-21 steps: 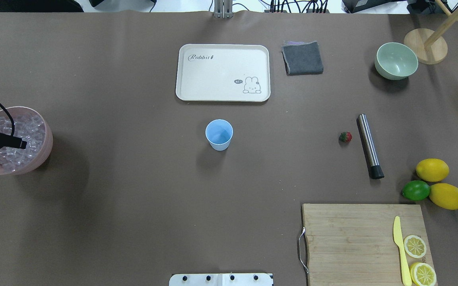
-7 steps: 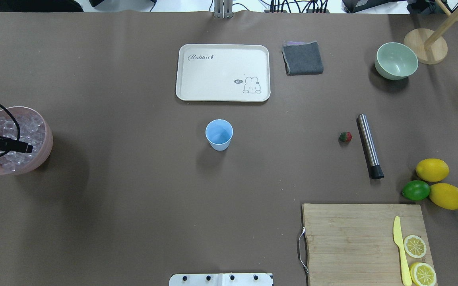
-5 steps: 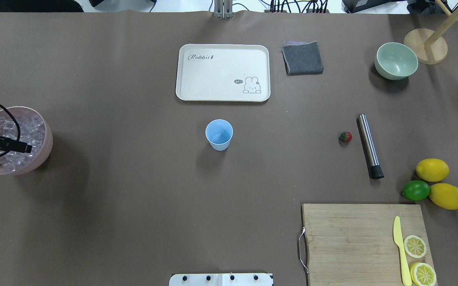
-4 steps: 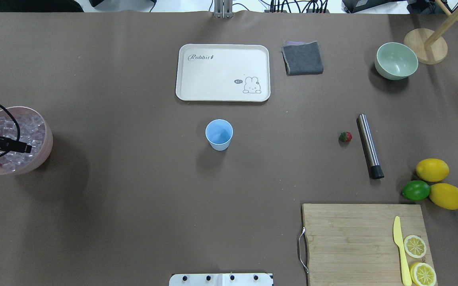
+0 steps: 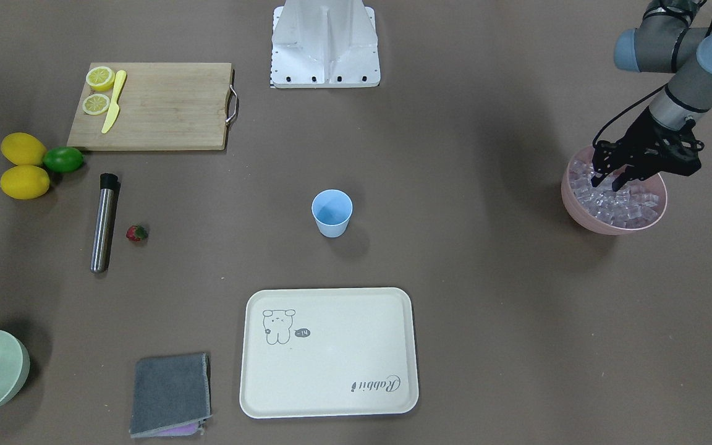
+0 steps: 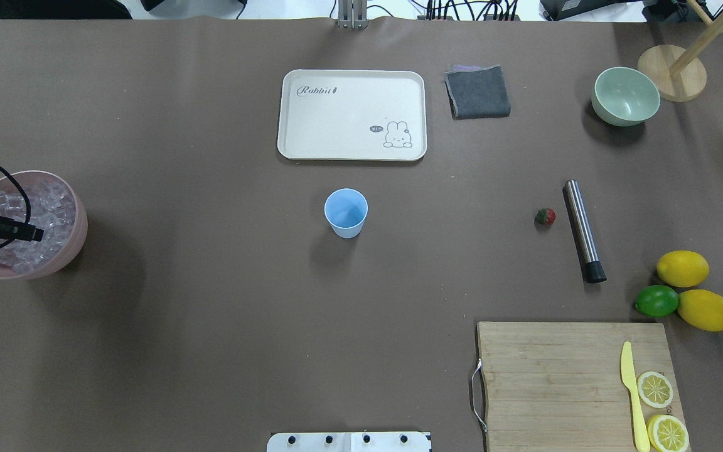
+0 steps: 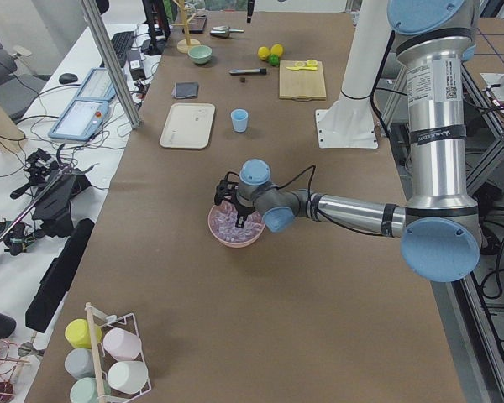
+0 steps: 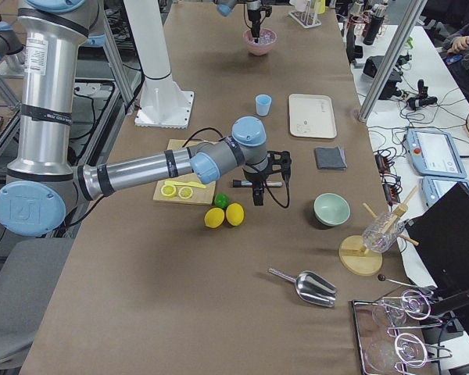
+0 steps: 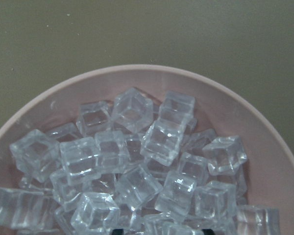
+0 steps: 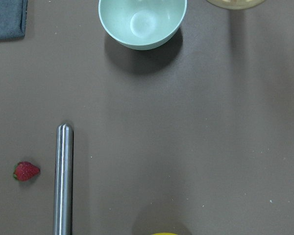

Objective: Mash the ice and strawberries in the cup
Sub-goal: 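Lower the left gripper into the pink bowl and grasp an ice cube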

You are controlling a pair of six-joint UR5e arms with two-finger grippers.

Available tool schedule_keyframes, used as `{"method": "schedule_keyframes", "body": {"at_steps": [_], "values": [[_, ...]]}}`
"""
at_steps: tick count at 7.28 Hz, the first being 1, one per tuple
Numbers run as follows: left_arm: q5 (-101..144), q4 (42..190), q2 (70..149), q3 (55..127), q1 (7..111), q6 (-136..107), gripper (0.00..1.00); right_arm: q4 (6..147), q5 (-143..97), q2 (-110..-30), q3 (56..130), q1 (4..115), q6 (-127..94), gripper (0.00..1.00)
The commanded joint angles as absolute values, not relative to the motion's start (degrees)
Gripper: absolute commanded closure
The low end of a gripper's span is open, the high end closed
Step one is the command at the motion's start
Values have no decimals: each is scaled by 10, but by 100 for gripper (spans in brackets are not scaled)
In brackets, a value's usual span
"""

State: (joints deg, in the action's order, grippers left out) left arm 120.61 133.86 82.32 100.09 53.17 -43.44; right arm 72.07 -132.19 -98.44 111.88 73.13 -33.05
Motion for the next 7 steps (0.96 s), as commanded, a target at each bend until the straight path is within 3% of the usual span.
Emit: {"method": "schedule_keyframes", "body": {"at_steps": [1, 3, 7], "values": [[1208, 1339, 818, 1012, 532, -435, 86, 721, -1322, -984, 1119, 731, -330, 0], [1212, 1338, 818, 1017, 537, -435, 100, 721, -1322, -984, 1119, 731, -330, 0], [1216, 1340, 830, 1058, 541, -439, 100, 721, -1322, -984, 1120, 731, -331, 0]]}}
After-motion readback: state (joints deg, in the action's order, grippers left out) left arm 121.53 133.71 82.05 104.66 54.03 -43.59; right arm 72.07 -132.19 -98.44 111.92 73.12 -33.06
